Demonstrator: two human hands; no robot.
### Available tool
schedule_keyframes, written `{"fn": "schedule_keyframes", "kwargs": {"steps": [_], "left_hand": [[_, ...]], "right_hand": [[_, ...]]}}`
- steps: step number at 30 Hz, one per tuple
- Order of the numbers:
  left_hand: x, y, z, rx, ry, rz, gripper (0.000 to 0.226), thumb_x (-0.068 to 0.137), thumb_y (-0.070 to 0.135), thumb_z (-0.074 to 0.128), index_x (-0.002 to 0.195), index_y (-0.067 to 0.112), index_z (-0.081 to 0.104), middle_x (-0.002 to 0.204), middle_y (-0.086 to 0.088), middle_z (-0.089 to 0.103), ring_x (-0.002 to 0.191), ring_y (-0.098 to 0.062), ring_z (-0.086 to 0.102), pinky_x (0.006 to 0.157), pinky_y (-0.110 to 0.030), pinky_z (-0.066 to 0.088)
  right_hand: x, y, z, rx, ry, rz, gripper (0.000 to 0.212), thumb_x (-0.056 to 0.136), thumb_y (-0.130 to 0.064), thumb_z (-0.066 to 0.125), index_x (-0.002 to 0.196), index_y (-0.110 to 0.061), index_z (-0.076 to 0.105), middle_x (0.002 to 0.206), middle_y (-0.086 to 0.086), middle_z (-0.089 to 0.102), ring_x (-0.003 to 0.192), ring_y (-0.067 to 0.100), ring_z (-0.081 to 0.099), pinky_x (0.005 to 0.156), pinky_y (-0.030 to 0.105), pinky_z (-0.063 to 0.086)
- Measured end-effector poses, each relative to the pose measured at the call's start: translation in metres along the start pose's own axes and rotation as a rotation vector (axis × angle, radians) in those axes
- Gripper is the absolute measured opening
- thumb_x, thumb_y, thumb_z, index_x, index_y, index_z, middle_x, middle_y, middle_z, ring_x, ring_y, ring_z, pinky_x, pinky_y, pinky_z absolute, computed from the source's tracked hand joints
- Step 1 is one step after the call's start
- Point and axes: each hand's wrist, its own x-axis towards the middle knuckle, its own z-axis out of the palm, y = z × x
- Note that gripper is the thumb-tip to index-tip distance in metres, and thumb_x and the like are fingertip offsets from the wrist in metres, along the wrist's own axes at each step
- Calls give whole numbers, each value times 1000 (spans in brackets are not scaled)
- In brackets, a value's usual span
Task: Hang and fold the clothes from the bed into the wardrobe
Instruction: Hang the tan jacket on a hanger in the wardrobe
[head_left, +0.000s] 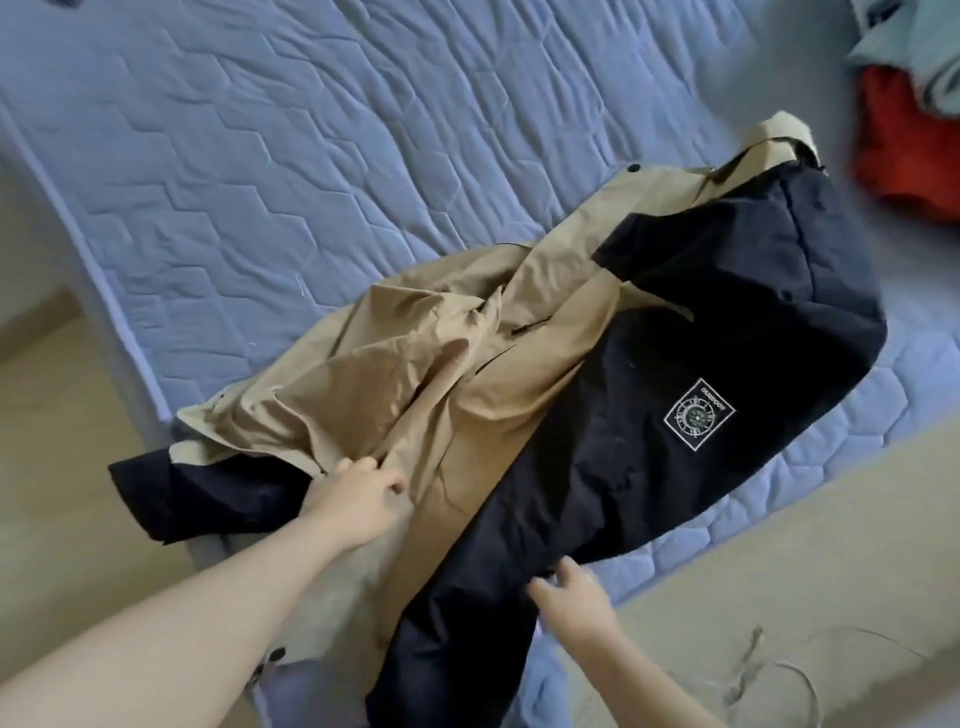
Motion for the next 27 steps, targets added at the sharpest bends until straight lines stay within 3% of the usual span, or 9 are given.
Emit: {"fn": "schedule_keyframes", "kwargs": {"steps": [2, 4, 7, 10, 14, 19, 23, 25, 27], "left_hand": [[1, 6, -11, -106, 348, -11, 31, 89, 27, 49, 119, 31, 52, 126, 5, 45, 119, -20, 39, 93, -32, 35], [13, 22, -28, -259, 610, 40, 40, 86, 31, 57, 125, 26, 49, 130, 2, 42, 120, -22, 40, 96, -35, 35], [37, 59, -48, -387, 569, 88, 71, 81, 35, 65, 140, 27, 27, 144, -4, 20, 127, -26, 32, 101, -36, 32], [55, 77, -58, -267, 363, -48, 83, 87, 15, 58, 146, 36, 3, 149, -6, 9, 114, -33, 46, 89, -37, 39], [64, 74, -55, -173, 189, 69, 57, 87, 4, 46, 139, 19, 29, 133, -10, 44, 114, -31, 50, 79, -34, 40], [35, 58, -45, -275, -218, 229, 53, 81, 5, 53, 131, 21, 48, 108, 0, 59, 92, -18, 56, 72, -24, 45], [21, 52, -48, -58, -494, 222, 32, 83, 21, 60, 115, 19, 58, 106, 1, 60, 88, -18, 56, 69, -27, 48], [20, 58, -60, -55, -342, 206, 27, 85, 44, 56, 99, 23, 66, 99, 2, 61, 89, -18, 57, 73, -29, 51], [25, 69, -73, -201, 119, 164, 27, 84, 52, 53, 89, 29, 65, 102, 2, 61, 97, -20, 56, 78, -29, 47]], "right_hand": [[3, -15, -18, 275, 329, 29, 15, 89, -25, 52, 99, -13, 50, 105, 8, 57, 104, 28, 54, 84, 36, 43], [3, -44, -42, 488, 589, -28, 43, 89, -34, 55, 123, -8, 46, 121, 10, 51, 115, 28, 49, 93, 39, 40], [11, -84, -70, 583, 745, -127, 75, 84, -48, 60, 144, -21, 26, 144, 9, 32, 132, 26, 34, 107, 44, 30], [30, -113, -79, 566, 675, -48, 95, 78, -51, 67, 148, -33, 5, 149, 12, 18, 135, 29, 24, 106, 48, 29], [48, -109, -73, 272, 603, -11, 95, 84, -22, 65, 148, -37, -3, 147, 16, 17, 127, 35, 33, 100, 45, 36], [45, -73, -54, 35, 469, -146, 66, 87, -2, 44, 145, -29, 29, 137, 10, 46, 122, 33, 46, 101, 40, 40], [27, -45, -36, -51, 264, -164, 55, 87, 1, 41, 138, -22, 45, 134, 8, 53, 122, 28, 49, 99, 31, 40], [23, -36, -37, -117, 188, -164, 55, 87, 1, 40, 138, -20, 45, 136, 5, 52, 126, 26, 45, 95, 25, 37], [21, -31, -40, -141, 114, -157, 54, 85, 2, 40, 132, -21, 51, 131, 6, 55, 122, 27, 48, 88, 23, 38]]}}
